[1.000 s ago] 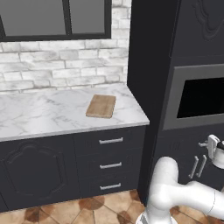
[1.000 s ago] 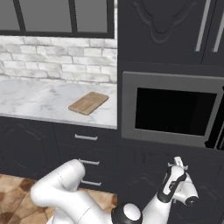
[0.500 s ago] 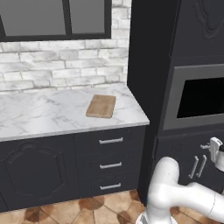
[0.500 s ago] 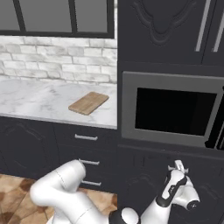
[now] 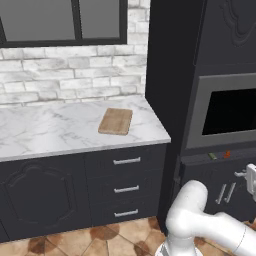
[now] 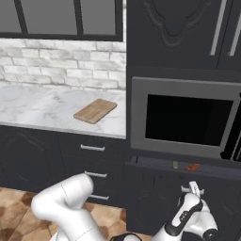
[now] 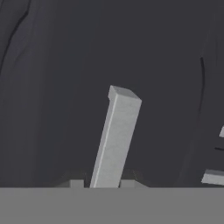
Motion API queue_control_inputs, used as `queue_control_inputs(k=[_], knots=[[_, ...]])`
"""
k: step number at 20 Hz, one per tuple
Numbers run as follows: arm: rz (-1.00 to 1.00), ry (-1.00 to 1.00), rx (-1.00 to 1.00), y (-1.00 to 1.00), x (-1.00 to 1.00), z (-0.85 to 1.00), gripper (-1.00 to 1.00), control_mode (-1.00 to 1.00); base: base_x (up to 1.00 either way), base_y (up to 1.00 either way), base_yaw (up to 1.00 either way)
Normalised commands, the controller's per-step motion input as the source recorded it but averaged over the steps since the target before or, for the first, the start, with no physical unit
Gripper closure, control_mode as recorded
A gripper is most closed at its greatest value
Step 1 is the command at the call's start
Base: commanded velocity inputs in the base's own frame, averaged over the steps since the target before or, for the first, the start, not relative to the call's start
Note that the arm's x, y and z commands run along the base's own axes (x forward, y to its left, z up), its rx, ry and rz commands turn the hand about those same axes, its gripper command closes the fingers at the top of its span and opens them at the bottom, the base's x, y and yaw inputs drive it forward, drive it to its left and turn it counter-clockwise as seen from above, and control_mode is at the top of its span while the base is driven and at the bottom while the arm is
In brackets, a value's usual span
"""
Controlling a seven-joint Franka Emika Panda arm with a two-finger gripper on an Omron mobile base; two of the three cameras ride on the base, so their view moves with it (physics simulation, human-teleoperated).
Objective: Open the drawer on the right and place the cutting tools on the cutting board.
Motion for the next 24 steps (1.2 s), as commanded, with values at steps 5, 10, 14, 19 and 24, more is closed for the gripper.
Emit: queue_control_inputs(k=[5, 10, 14, 19, 24], knots=[[0.0, 0.0, 0.0, -0.1, -0.56, -0.3, 1.0, -1.0, 0.0, 0.0, 0.0], [0.0, 0.0, 0.0, -0.17, -0.62, -0.3, 1.0, -1.0, 0.0, 0.0, 0.0], [0.0, 0.0, 0.0, -0.22, -0.74, -0.31, 1.0, -1.0, 0.0, 0.0, 0.0], [0.0, 0.0, 0.0, -0.23, -0.8, -0.35, 1.0, -1.0, 0.0, 0.0, 0.0], [0.0, 0.0, 0.0, -0.24, -0.83, -0.37, 1.0, -1.0, 0.0, 0.0, 0.0]])
